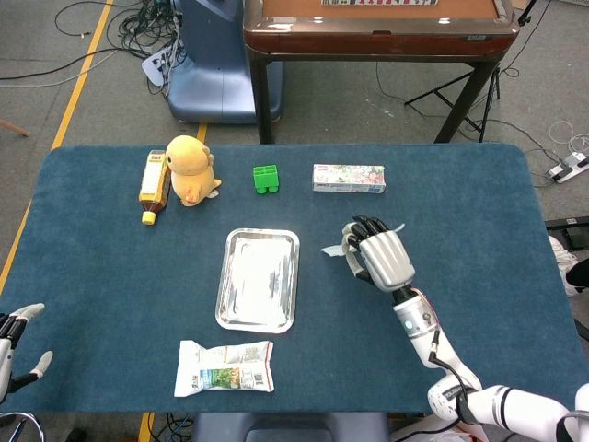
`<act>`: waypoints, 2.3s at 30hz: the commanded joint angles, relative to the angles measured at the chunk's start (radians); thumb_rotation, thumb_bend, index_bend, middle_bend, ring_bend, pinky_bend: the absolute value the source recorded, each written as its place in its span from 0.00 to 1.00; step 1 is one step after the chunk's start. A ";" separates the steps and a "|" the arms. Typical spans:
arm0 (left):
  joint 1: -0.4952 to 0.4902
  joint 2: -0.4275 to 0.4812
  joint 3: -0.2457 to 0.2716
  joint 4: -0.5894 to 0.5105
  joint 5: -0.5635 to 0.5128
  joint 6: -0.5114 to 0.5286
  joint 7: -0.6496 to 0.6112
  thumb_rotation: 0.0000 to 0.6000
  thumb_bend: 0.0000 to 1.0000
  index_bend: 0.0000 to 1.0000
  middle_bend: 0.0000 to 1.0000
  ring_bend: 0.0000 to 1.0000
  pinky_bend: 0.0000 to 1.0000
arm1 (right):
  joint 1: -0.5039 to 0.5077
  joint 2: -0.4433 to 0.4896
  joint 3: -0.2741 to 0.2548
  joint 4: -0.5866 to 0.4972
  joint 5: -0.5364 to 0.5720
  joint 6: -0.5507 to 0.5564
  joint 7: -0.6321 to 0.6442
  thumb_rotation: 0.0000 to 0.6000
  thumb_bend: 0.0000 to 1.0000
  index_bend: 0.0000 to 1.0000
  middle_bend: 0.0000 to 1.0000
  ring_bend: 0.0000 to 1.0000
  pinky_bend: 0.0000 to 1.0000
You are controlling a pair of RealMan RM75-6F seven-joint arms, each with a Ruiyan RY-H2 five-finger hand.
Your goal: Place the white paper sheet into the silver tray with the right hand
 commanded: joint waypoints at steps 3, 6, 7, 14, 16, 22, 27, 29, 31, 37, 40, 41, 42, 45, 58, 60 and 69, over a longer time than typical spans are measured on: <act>0.007 0.003 0.003 -0.007 -0.002 0.007 0.004 1.00 0.25 0.20 0.22 0.21 0.13 | 0.076 0.006 0.062 -0.024 0.005 -0.031 -0.029 1.00 0.55 0.57 0.36 0.18 0.27; 0.010 0.006 0.004 -0.009 0.000 0.010 0.003 1.00 0.25 0.20 0.22 0.21 0.13 | 0.105 -0.006 0.082 -0.021 0.035 -0.046 -0.050 1.00 0.55 0.57 0.36 0.18 0.27; 0.011 0.006 0.004 -0.009 0.000 0.011 0.003 1.00 0.25 0.20 0.22 0.21 0.13 | 0.114 -0.011 0.087 -0.015 0.044 -0.050 -0.058 1.00 0.55 0.57 0.36 0.18 0.27; 0.006 0.008 0.003 -0.010 0.003 0.005 0.004 1.00 0.25 0.20 0.22 0.21 0.13 | 0.163 -0.056 0.128 0.029 0.071 -0.013 -0.089 1.00 0.55 0.57 0.36 0.18 0.27; 0.004 0.008 0.002 -0.010 0.005 0.002 0.004 1.00 0.25 0.20 0.22 0.21 0.13 | 0.175 -0.075 0.134 0.037 0.070 0.005 -0.100 1.00 0.55 0.57 0.36 0.18 0.27; 0.002 0.005 0.002 -0.005 0.006 0.000 -0.002 1.00 0.25 0.20 0.22 0.21 0.13 | 0.200 -0.166 0.106 0.094 0.003 0.106 -0.141 1.00 0.55 0.57 0.37 0.18 0.27; 0.009 0.004 0.006 0.002 0.001 0.001 -0.010 1.00 0.25 0.20 0.22 0.21 0.13 | 0.195 -0.241 0.018 0.151 -0.037 0.123 -0.163 1.00 0.55 0.57 0.37 0.18 0.27; 0.011 0.005 0.007 0.004 -0.001 0.000 -0.012 1.00 0.25 0.20 0.22 0.21 0.13 | 0.193 -0.262 -0.017 0.176 -0.052 0.118 -0.187 1.00 0.55 0.57 0.37 0.18 0.27; 0.011 0.004 0.008 0.006 0.000 0.000 -0.013 1.00 0.25 0.20 0.22 0.21 0.13 | 0.191 -0.279 -0.038 0.187 -0.055 0.109 -0.192 1.00 0.55 0.57 0.37 0.18 0.27; 0.009 0.002 0.010 0.007 0.003 -0.005 -0.014 1.00 0.25 0.20 0.22 0.21 0.13 | 0.183 -0.320 -0.091 0.204 -0.083 0.101 -0.203 1.00 0.55 0.57 0.37 0.18 0.27; 0.007 0.003 0.009 0.004 0.002 -0.008 -0.013 1.00 0.25 0.20 0.22 0.21 0.13 | 0.175 -0.326 -0.113 0.195 -0.088 0.090 -0.225 1.00 0.55 0.57 0.37 0.18 0.27; 0.007 0.003 0.009 0.004 0.002 -0.009 -0.014 1.00 0.25 0.20 0.22 0.21 0.13 | 0.173 -0.325 -0.115 0.189 -0.088 0.088 -0.228 1.00 0.55 0.57 0.37 0.18 0.27; 0.006 0.004 0.009 0.003 0.002 -0.011 -0.014 1.00 0.25 0.20 0.22 0.21 0.13 | 0.171 -0.323 -0.116 0.184 -0.087 0.087 -0.231 1.00 0.55 0.57 0.37 0.18 0.27; 0.002 0.006 0.010 -0.001 0.002 -0.019 -0.010 1.00 0.25 0.20 0.22 0.21 0.13 | 0.167 -0.318 -0.111 0.163 -0.074 0.073 -0.236 1.00 0.55 0.57 0.37 0.18 0.27; 0.003 0.010 0.015 -0.009 0.006 -0.021 -0.004 1.00 0.25 0.20 0.22 0.21 0.13 | 0.126 -0.289 -0.185 0.061 -0.057 0.008 -0.306 1.00 0.54 0.58 0.36 0.18 0.27; 0.004 0.011 0.016 -0.010 0.008 -0.020 -0.003 1.00 0.25 0.20 0.22 0.21 0.13 | 0.121 -0.284 -0.192 0.044 -0.051 -0.001 -0.318 1.00 0.54 0.57 0.35 0.18 0.27; 0.006 0.014 0.018 -0.014 0.007 -0.020 0.000 1.00 0.25 0.20 0.22 0.21 0.13 | 0.092 -0.249 -0.213 -0.037 -0.024 -0.025 -0.370 1.00 0.45 0.49 0.32 0.18 0.26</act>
